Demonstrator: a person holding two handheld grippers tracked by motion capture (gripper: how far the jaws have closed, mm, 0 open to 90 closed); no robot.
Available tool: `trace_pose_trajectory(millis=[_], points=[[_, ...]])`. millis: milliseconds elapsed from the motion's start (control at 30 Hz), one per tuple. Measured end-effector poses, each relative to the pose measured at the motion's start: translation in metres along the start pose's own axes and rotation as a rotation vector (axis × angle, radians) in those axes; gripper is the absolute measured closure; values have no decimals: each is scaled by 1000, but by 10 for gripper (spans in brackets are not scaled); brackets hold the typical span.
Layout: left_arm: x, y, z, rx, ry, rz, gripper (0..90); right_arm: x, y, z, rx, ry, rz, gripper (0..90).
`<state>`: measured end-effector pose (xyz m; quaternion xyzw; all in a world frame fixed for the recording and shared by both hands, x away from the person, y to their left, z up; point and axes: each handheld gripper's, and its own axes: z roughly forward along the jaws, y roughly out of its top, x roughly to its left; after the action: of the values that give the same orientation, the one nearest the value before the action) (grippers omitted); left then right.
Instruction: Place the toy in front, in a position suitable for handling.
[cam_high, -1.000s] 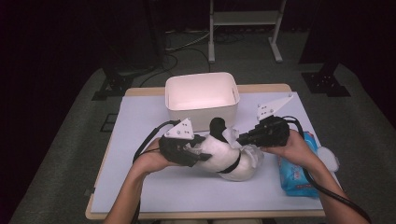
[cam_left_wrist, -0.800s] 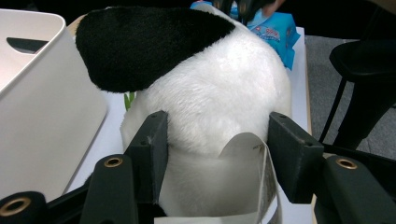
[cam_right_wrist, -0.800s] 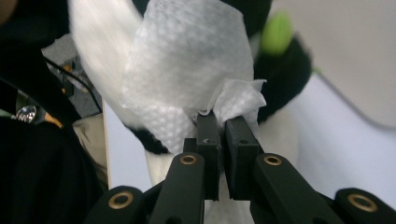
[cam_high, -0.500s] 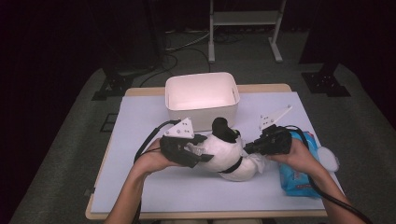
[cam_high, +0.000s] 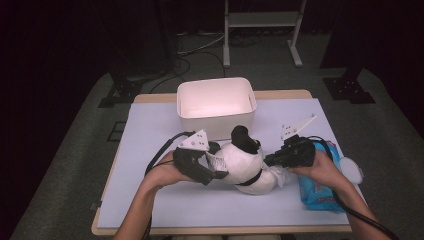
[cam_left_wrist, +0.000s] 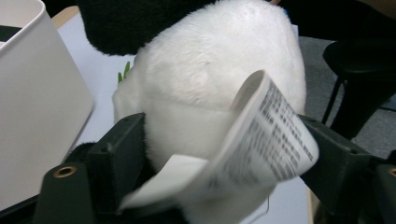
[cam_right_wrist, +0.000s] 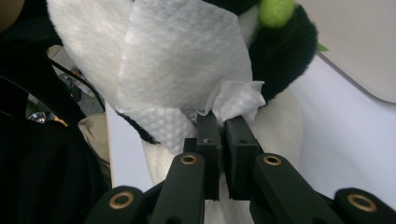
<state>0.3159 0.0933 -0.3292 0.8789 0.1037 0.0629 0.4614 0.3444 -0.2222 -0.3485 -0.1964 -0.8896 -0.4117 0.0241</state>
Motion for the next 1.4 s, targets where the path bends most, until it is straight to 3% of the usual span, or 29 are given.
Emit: trace_pose_trajectory(millis=[167,300,500,633,1000,1400], points=[[-1,2,-2,-9,33,23,388,0,-2,2,-28,43,19,851],[-2,8,-7,-1,56,52,429,0,0,3,-60,63,18,852],[-1,19,-18,-9,65,71,433,1,4,6,-85,86,23,853],[-2,21,-23,26,65,85,430,1,7,3,-108,92,25,852],[-5,24,-15,27,50,95,413,8,34,-29,-172,34,-28,851],[-5,30,-10,32,45,98,407,20,60,-37,-188,22,-91,850]])
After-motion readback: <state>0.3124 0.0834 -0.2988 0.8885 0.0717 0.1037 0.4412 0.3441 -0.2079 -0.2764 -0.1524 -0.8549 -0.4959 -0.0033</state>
